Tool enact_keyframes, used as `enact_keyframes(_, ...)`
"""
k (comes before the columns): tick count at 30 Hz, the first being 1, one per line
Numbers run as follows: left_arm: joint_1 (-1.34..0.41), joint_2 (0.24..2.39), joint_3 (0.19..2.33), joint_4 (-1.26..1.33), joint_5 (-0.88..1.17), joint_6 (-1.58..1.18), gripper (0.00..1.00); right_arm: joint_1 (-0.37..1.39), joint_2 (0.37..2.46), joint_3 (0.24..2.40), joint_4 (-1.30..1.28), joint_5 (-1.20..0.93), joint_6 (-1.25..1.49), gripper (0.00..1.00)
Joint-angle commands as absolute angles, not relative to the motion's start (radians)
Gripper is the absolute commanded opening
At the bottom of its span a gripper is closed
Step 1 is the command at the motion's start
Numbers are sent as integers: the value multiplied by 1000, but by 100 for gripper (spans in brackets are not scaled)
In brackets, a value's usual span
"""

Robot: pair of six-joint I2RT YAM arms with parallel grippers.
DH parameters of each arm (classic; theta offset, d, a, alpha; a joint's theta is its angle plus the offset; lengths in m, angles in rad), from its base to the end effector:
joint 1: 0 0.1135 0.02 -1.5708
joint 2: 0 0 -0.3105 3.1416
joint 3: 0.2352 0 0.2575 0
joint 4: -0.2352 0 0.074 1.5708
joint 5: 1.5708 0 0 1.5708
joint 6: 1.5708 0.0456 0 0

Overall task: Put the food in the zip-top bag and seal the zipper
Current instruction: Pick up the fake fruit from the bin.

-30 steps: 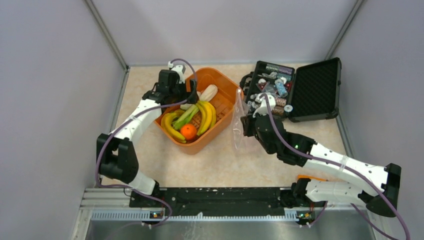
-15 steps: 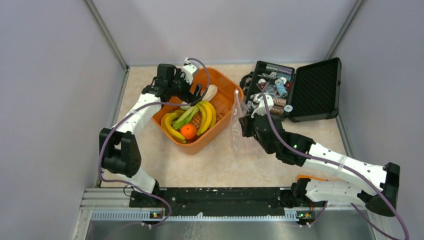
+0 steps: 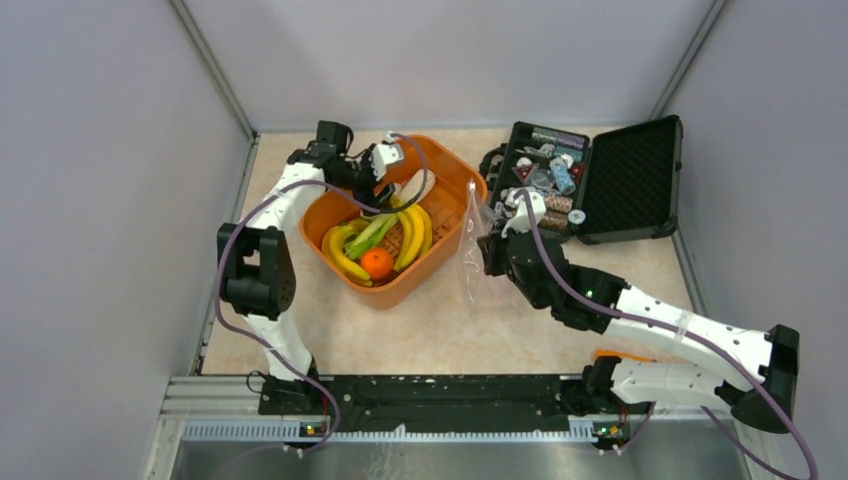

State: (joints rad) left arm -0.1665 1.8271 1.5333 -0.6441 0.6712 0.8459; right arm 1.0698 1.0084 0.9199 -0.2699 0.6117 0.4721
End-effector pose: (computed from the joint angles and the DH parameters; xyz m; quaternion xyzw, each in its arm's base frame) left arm 0.4101 -0.0977 0.3103 0.5247 0.7351 -0.1972 0.3813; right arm 0.1255 0.1746 0.3748 -0.0668 0.7995 0.2011 0.5621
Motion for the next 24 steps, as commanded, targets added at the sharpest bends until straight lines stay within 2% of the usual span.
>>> enact_keyframes(1, -166, 1873, 1555, -752, 703, 960, 78, 1062, 991, 913, -240, 625, 468, 0)
enact_keyframes(4, -166, 1882, 1546, -741, 709, 959, 57, 1062, 992, 909, -236, 622, 469, 0)
enact_keyframes(7, -166, 1861, 1488, -656, 707, 911, 52, 1063, 999, 908, -231, 616, 469, 0)
enact_keyframes(13, -168, 1803, 1374, -513, 718, 875, 28, 1062, 1003, 904, -222, 607, 474, 0)
enact_keyframes(14, -169, 1793, 1365, -501, 726, 871, 21, 1062, 1005, 904, -220, 607, 474, 0)
enact_keyframes(16, -170, 1766, 1362, -508, 733, 862, 1, 1063, 1008, 905, -219, 610, 476, 0)
enact_keyframes(24, -179, 1510, 1235, -350, 735, 689, 0, 1062, 1029, 907, -212, 619, 487, 0)
